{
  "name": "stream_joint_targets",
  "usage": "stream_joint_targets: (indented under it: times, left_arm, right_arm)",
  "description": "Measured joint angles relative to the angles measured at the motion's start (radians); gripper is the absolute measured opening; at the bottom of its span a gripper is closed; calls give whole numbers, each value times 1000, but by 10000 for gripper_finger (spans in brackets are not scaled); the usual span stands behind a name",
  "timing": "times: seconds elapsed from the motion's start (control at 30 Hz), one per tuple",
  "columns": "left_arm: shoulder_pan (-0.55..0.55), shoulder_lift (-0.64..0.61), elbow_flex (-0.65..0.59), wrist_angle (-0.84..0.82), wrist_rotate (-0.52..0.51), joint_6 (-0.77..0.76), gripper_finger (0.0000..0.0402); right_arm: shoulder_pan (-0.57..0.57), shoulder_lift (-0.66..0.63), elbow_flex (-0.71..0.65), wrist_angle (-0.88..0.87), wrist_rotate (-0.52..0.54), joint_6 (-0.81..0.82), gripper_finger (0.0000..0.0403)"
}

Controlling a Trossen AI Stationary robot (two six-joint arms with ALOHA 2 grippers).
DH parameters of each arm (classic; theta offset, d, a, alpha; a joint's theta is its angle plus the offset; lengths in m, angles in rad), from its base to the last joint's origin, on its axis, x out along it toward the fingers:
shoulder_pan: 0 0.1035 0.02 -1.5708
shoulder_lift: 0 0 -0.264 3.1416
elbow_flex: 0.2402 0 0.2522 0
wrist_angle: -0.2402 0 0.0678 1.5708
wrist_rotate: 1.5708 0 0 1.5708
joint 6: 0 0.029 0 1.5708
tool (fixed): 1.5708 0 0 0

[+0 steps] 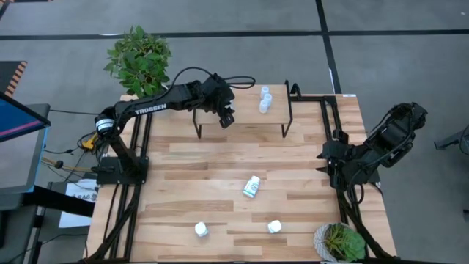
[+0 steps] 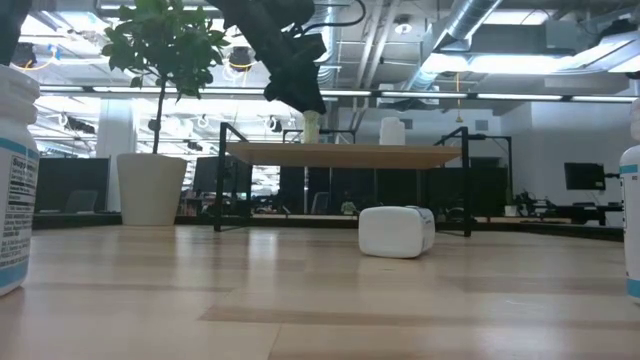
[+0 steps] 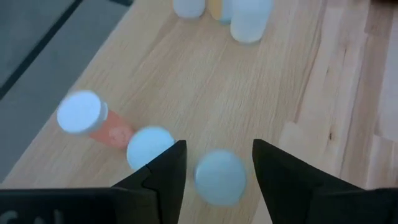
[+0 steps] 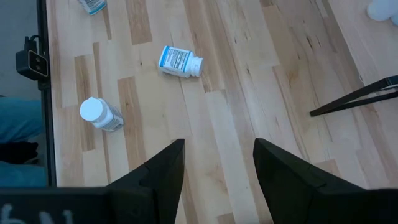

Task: Pick and place medicine bottles onto shelf by color
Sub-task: Adjust the white pill bottle on the shelf

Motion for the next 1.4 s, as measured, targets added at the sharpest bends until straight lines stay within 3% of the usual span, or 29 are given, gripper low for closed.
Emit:
stream_joint_targets:
  times: [0.27, 0.53, 0.77, 0.87, 1.07, 1.3, 1.4]
  left_arm:
    - [-1, 0, 80, -4, 1, 0, 177]
    - [-63, -2, 258, -221, 3, -54, 177]
    - [-143, -2, 305, -405, 3, -52, 177]
    - [-159, -2, 309, -464, -2, -64, 177]
    - [-177, -19, 308, -603, -8, -66, 176]
    - [-187, -73, 308, -684, -34, -108, 163]
    - [-203, -104, 308, -691, -34, -114, 153]
  right_arm:
    - [0, 0, 0, 0, -17, 0, 214]
    - [0, 0, 0, 21, -4, 1, 214]
    - [-65, 22, 0, 22, 284, 30, 214]
    - [-198, 47, 0, 31, 299, -29, 214]
    - [-557, 98, 0, 95, 276, -294, 214]
    - [-981, 156, 2, 394, -117, -623, 194]
    - [-1110, 235, 1, 420, -153, -670, 168]
